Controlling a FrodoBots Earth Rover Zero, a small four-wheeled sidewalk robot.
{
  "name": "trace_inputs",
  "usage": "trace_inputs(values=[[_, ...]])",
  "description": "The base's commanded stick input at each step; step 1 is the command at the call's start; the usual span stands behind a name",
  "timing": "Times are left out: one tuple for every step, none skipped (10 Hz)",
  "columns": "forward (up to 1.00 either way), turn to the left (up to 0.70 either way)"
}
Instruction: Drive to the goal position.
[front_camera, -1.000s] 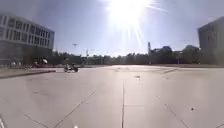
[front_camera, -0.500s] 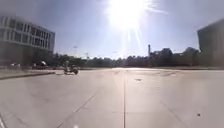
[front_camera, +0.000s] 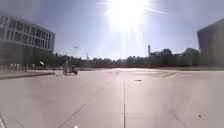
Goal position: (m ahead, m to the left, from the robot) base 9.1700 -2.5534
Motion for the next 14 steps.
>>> trace_inputs(values=[[0.68,0.0],[0.69,0.0],[0.69,0.0],[0.69,0.0],[0.69,0.0],[0.69,0.0],[0.69,0.0],[0.69,0.0],[0.69,0.0],[0.69,0.0],[0.69,0.0],[0.69,0.0],[0.69,0.0],[0.69,0.0]])
